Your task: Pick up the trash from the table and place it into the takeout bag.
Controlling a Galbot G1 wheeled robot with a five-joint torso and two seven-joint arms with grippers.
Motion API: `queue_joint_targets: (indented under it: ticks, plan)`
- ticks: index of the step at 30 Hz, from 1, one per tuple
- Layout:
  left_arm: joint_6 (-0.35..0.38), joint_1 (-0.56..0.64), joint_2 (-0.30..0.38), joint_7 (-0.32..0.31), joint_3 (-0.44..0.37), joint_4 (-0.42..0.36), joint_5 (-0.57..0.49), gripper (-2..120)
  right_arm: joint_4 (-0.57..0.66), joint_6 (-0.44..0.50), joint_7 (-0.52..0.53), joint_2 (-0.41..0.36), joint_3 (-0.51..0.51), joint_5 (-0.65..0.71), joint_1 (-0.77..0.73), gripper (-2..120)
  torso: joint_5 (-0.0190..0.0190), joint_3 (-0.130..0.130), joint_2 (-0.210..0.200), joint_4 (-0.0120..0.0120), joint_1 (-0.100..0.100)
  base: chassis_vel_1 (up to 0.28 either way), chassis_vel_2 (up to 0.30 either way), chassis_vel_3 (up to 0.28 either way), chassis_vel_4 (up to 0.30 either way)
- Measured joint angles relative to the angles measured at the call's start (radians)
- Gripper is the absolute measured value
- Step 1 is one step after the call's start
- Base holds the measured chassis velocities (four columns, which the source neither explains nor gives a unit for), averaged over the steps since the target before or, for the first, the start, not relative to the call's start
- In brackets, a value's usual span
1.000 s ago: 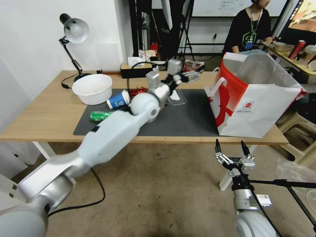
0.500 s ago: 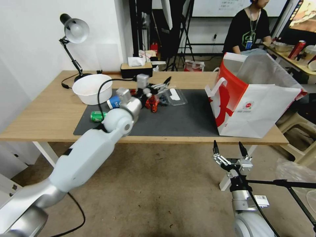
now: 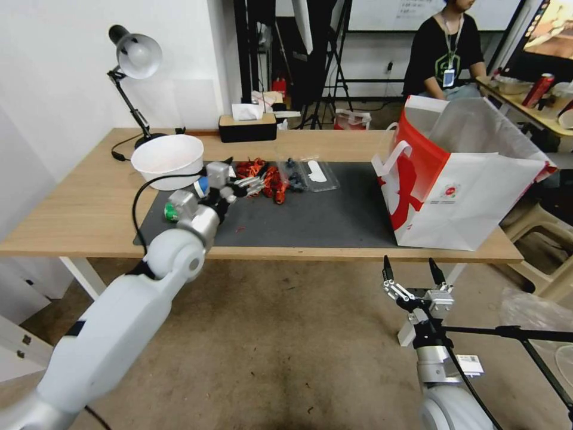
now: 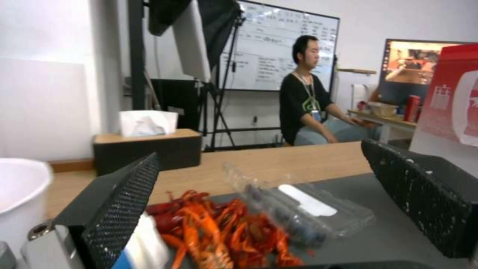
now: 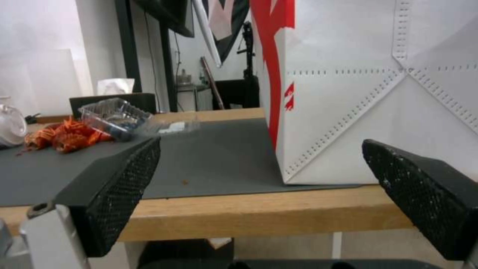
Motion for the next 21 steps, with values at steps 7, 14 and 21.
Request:
queue_joint_targets:
  ticks: [7,14,21]
  plan:
    - [-0.024,0.163,-0.029,-0.005,-0.129,-0.068,0.074,100,-0.002,0.004,0.001,0.012,-0.003,-0.013,-0.005,100,-0.0003,0.0,0.0,0.0001,0.0,0.0,0.0,0.0,0.0]
    - [-0.063,0.371,-0.107,0.007,-0.257,-0.117,0.17,100,-0.003,0.007,0.002,0.016,-0.004,-0.016,-0.007,100,0.0002,0.0,0.0,0.0002,0.0,0.0,0.0,0.0,0.0]
    - [-0.129,0.473,-0.15,0.016,-0.329,-0.121,0.251,100,-0.003,0.01,0.004,0.015,-0.001,-0.017,-0.008,100,-0.0001,0.0,0.0,0.0,0.0,0.0,0.0,0.0,0.0]
